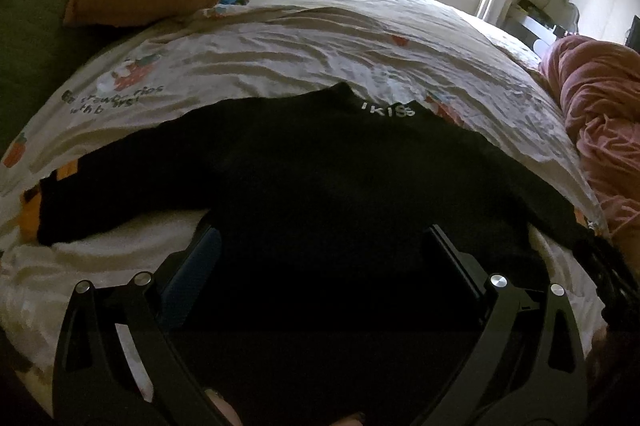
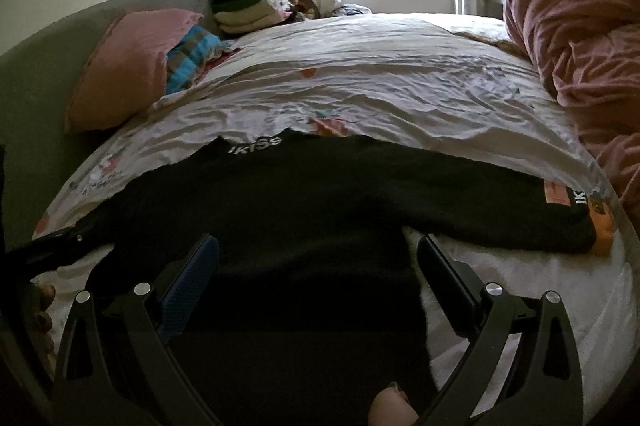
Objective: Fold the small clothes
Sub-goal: 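Move the right tool to the orange cuff of the nearest sleeve, then close the right tool on the orange cuff and lift it, then carry the sleeve with the right tool across the shirt body toward the left tool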
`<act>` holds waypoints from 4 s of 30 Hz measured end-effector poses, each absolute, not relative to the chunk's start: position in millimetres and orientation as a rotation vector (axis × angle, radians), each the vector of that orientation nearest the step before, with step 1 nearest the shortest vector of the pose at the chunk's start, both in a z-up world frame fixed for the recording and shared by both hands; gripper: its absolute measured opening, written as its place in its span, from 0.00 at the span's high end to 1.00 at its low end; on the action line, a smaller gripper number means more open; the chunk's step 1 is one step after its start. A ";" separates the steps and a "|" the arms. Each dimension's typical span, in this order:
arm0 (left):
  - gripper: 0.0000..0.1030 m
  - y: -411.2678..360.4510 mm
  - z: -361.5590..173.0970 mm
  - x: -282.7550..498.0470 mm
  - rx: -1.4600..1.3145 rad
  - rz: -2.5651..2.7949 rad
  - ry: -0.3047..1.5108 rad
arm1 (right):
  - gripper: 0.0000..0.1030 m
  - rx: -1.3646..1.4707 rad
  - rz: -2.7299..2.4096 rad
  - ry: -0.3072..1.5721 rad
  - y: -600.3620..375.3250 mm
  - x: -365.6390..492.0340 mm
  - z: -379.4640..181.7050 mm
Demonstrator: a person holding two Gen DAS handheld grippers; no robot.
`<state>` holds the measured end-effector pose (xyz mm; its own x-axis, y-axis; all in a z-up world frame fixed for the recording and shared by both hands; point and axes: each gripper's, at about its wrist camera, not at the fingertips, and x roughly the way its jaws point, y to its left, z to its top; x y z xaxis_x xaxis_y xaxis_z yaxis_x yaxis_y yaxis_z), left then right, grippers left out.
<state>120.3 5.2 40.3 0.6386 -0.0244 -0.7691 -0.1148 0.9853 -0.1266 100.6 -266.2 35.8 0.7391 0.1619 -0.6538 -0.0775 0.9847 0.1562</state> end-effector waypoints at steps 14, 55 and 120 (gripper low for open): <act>0.09 -28.1 42.8 165.4 -0.128 -0.006 0.883 | 0.04 0.185 -0.047 0.713 -330.5 128.8 29.9; 0.09 -62.2 -46.0 251.4 -0.077 -0.044 1.047 | 0.20 0.698 -0.476 0.769 -547.4 156.6 -64.9; 0.09 65.3 30.0 197.3 -0.412 0.000 0.847 | 0.84 0.341 0.282 0.607 -252.8 220.8 65.8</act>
